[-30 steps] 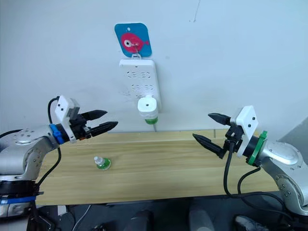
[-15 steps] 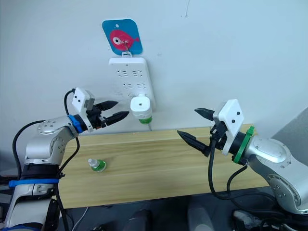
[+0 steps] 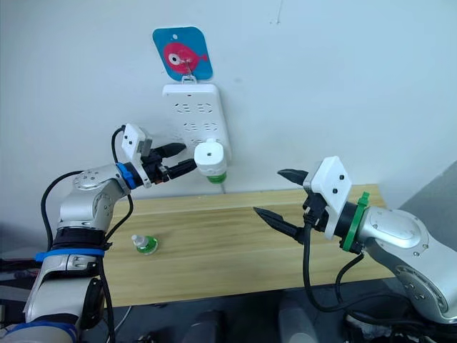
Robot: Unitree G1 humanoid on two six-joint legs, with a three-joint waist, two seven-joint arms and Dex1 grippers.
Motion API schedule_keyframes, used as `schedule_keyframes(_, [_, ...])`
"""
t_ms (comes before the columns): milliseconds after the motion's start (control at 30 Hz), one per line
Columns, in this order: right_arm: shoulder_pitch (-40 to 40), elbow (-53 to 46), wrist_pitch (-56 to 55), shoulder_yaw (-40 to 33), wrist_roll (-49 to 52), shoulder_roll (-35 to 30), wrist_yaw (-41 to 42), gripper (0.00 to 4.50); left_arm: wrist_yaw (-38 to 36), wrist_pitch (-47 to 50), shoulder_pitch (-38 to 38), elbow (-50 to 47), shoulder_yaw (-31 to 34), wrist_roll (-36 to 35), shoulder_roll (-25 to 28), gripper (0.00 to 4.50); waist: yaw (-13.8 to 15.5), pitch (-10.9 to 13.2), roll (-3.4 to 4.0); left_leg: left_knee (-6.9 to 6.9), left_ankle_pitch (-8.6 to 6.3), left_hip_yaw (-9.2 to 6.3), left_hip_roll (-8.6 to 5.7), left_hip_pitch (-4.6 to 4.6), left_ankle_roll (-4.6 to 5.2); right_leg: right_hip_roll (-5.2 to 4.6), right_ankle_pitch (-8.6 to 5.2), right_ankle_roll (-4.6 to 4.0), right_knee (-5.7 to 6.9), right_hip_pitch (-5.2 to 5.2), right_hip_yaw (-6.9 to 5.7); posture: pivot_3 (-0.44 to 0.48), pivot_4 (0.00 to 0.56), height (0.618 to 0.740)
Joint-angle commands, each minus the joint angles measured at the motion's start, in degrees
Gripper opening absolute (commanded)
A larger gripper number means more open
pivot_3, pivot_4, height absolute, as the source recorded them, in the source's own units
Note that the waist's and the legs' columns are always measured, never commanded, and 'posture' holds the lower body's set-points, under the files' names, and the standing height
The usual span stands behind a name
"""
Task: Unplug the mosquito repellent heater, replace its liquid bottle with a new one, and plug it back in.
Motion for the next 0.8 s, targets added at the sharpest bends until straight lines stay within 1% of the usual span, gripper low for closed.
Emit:
schedule_keyframes(33, [0.4,-2.2,-1.34,-0.96,0.57,-0.18,-0.03,4.5,-0.63,-1.36,-2.55,-0.02,0.07,0.07,-0.75,3.67,0.08,0.05,0.02,0.06,0.0,0.0,-0.01,-0.02,0.0,0.0,0.02,0.04,0.0,0.01,0.0,-0.205,0.205,0.725])
schedule_keyframes(233, [0.88,-2.31,-1.71,-1.24,0.78,-0.22,-0.01,4.5,-3.04,0.02,-3.45,-1.8,0.54,-1.22,-0.83,3.67,-0.34,0.19,0.07,0.62,0.0,-0.05,-0.04,-0.42,0.0,0.0,0.16,0.26,-0.01,-0.08,0.0,-0.206,0.205,0.725])
schedule_keyframes(500, [1.15,-2.3,-1.94,-1.34,1.03,-0.49,0.37,4.5,-3.29,1.18,-4.78,-2.52,2.3,-2.45,0.12,3.67,-0.83,0.25,0.1,0.65,0.0,-0.09,-0.06,-0.47,0.01,-0.01,0.17,0.29,-0.02,-0.11,0.0,-0.202,0.202,0.725])
schedule_keyframes(733, [0.95,-2.06,-1.97,-1.4,1.29,-0.68,0.83,4.5,-5.4,4.29,-3.82,-6.51,2.14,-4.38,0.84,3.67,-0.87,0.27,0.1,0.69,0.0,-0.11,-0.06,-0.71,0.0,-0.01,0.18,0.29,-0.01,-0.34,-0.01,-0.203,0.2,0.725])
schedule_keyframes(800, [1.06,-2.05,-2.03,-1.42,1.2,-0.7,0.97,4.5,-5.46,4.22,-3.71,-7.3,2.3,-4.69,0.91,3.3,-0.87,0.27,0.1,0.69,0.0,-0.11,-0.06,-0.76,0.0,-0.01,0.18,0.29,-0.01,-0.38,-0.02,-0.202,0.2,0.725])
